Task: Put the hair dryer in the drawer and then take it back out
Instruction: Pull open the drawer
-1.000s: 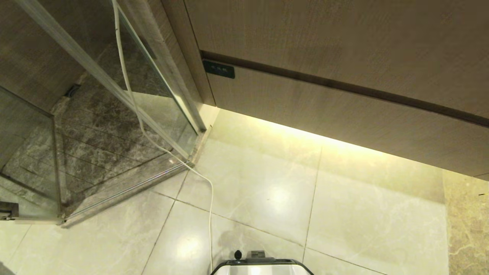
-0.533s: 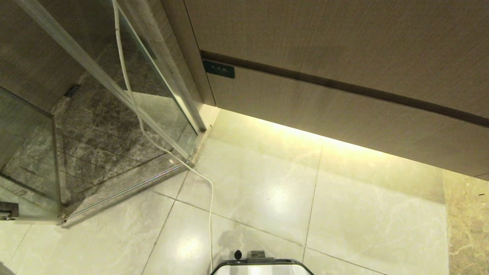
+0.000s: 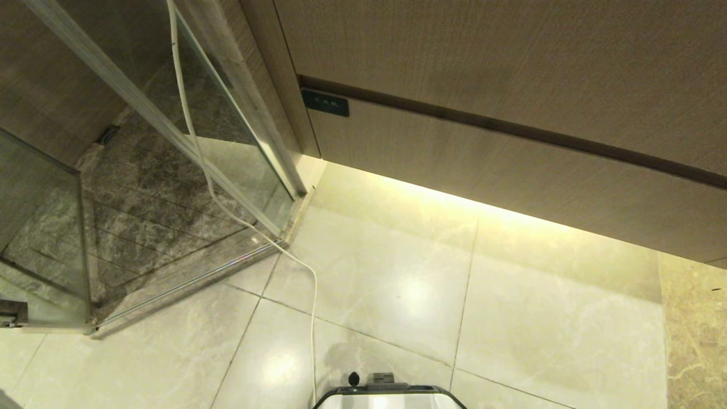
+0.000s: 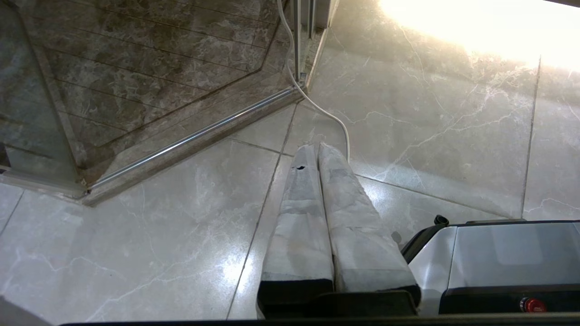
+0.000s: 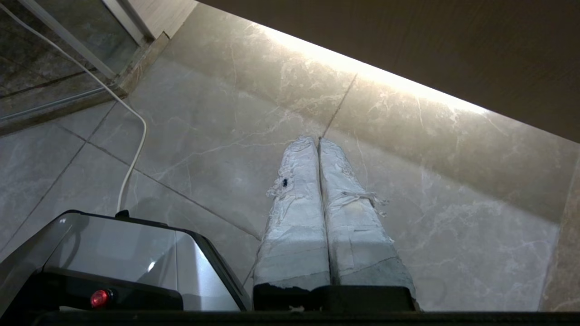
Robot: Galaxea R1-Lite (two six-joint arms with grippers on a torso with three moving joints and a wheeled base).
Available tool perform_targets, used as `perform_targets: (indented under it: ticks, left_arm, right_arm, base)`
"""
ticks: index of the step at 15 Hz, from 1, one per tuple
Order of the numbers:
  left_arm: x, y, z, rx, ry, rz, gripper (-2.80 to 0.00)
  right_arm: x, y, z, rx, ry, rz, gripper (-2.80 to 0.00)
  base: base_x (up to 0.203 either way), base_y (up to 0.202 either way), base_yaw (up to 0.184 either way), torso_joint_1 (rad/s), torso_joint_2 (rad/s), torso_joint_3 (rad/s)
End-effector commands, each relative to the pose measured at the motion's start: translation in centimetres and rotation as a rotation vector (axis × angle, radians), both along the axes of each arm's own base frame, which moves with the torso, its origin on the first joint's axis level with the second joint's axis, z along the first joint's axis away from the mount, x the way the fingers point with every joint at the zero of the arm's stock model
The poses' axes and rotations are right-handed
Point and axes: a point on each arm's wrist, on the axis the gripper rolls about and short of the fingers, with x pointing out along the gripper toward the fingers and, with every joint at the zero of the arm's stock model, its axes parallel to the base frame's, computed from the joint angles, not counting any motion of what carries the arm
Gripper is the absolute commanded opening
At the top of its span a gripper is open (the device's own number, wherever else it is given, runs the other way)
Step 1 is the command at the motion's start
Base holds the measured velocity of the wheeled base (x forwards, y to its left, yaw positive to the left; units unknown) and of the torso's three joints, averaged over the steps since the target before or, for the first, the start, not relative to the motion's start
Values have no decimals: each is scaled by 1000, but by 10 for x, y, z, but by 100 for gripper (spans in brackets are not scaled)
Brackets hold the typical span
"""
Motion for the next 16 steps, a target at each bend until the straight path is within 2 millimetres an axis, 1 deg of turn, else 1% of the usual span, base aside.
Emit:
perform_targets:
  ticks: [1,8,14,16]
  left_arm:
    - [0,0,0,0,2,-1,-280]
    - [0,0,0,0,2,1,-280]
    - [0,0,0,0,2,1,-280]
    - [0,0,0,0,2,1,-280]
  right_arm:
    - [0,0,-12,-2,1,0,-280]
    - [0,0,-11,11,-1,2,-280]
    - [0,0,-12,14,3,2,-280]
    - [0,0,-12,14,3,2,-280]
  base:
    - [0,0,0,0,0,0]
    - [0,5,-5,1,-1,1]
    - [3,7,-142,3,2,1]
    - [3,3,-40,1,0,1]
